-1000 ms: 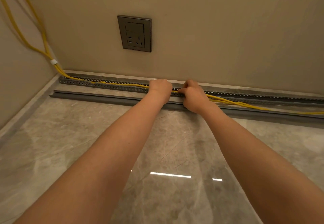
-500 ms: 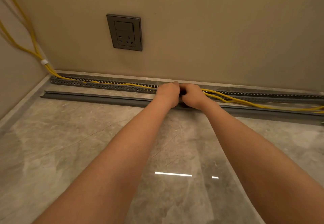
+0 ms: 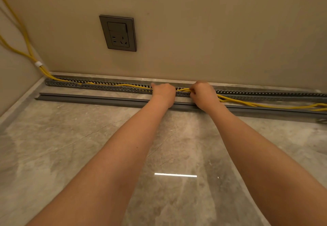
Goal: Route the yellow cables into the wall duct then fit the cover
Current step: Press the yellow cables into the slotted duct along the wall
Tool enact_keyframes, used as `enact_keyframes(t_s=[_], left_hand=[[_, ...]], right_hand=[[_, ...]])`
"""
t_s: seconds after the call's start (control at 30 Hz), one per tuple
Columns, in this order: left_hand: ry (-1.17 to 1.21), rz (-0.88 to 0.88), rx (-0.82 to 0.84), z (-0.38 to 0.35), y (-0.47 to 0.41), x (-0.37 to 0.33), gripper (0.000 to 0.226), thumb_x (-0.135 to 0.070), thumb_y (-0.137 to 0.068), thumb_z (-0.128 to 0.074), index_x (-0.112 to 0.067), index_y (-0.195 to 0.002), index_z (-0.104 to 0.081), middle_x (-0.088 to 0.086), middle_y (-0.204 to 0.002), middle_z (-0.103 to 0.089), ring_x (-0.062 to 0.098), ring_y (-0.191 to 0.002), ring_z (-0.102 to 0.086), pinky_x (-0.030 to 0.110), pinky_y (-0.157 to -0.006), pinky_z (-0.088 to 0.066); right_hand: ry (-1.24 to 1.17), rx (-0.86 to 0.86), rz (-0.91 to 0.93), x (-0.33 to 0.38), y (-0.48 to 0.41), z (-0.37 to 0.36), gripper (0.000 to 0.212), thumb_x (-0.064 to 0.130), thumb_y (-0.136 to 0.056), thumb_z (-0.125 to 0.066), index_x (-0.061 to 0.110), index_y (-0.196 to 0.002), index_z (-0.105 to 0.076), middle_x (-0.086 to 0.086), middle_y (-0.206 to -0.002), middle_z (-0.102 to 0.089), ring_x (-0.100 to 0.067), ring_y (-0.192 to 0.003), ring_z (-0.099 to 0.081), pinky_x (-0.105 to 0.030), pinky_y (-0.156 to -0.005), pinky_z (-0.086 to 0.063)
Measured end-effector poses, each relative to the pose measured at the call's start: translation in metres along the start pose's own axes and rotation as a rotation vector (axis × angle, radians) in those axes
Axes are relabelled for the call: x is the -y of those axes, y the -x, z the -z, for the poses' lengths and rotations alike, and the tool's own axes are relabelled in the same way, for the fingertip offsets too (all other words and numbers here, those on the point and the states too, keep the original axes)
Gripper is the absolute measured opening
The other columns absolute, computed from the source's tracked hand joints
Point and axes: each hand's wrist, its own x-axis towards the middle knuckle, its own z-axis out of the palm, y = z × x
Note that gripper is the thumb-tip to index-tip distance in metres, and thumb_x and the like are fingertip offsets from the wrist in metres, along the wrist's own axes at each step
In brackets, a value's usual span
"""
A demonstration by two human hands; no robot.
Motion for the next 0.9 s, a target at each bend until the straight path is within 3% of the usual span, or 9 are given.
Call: enact_keyframes(t_s=[0.2,0.3,0.43,0.53,0.77,0.9], left_hand=[[-0.040,0.005,0.031,0.002,-0.001,-0.005,0.036,-0.005,-0.092,-0.047,-0.010,-0.127,-0.055,0.010,-0.128,-0.059,0.029,-0.120,-0.055,0.052,-0.113,-0.026],[-0.045,0.005,0.030,0.007,0.000,-0.011,0.033,-0.006,-0.093,-0.048,-0.007,-0.124,-0.056,0.011,-0.127,-0.059,0.028,-0.120,-0.055,0.049,-0.113,-0.029],[-0.010,-0.010,-0.034,0.006,0.004,-0.016,0.028,-0.005,-0.092,-0.047,-0.005,-0.117,-0.060,0.012,-0.123,-0.061,0.028,-0.116,-0.057,0.038,-0.099,-0.043],[-0.012,-0.038,-0.094,0.005,0.007,-0.021,0.028,-0.004,-0.092,-0.047,-0.004,-0.118,-0.060,0.014,-0.123,-0.060,0.030,-0.116,-0.057,0.037,-0.093,-0.046],[0.129,-0.096,-0.089,0.012,0.004,-0.053,0.033,-0.014,-0.092,-0.047,-0.004,-0.121,-0.060,0.016,-0.127,-0.058,0.033,-0.119,-0.056,0.038,-0.095,-0.047],[0.112,-0.061,-0.058,0.017,0.003,-0.050,0.034,-0.015,-0.092,-0.047,-0.003,-0.123,-0.058,0.016,-0.129,-0.058,0.032,-0.120,-0.055,0.038,-0.095,-0.047]], right_hand=[[0.040,-0.017,0.088,-0.010,0.008,-0.002,0.033,0.007,-0.096,-0.043,0.006,-0.123,-0.062,-0.016,-0.118,-0.056,-0.033,-0.112,-0.051,-0.037,-0.090,-0.045],[0.018,0.036,0.076,-0.011,0.008,0.002,0.036,0.005,-0.092,-0.044,0.005,-0.125,-0.058,-0.016,-0.120,-0.057,-0.033,-0.113,-0.053,-0.038,-0.090,-0.047],[-0.011,0.087,0.054,-0.009,0.018,-0.004,0.044,0.002,-0.087,-0.047,0.004,-0.131,-0.049,-0.018,-0.123,-0.059,-0.034,-0.114,-0.054,-0.038,-0.087,-0.048],[0.011,0.096,0.076,-0.011,0.015,-0.004,0.043,0.001,-0.086,-0.048,0.003,-0.130,-0.051,-0.019,-0.123,-0.056,-0.036,-0.114,-0.053,-0.039,-0.090,-0.046],[0.101,0.053,0.079,-0.015,0.020,-0.004,0.033,0.018,-0.091,-0.049,0.008,-0.121,-0.060,-0.017,-0.132,-0.042,-0.033,-0.126,-0.036,-0.039,-0.100,-0.032],[0.113,0.088,0.138,-0.024,0.021,-0.002,0.045,0.011,-0.090,-0.048,0.014,-0.135,-0.047,-0.017,-0.133,-0.039,-0.034,-0.124,-0.038,-0.040,-0.100,-0.034]])
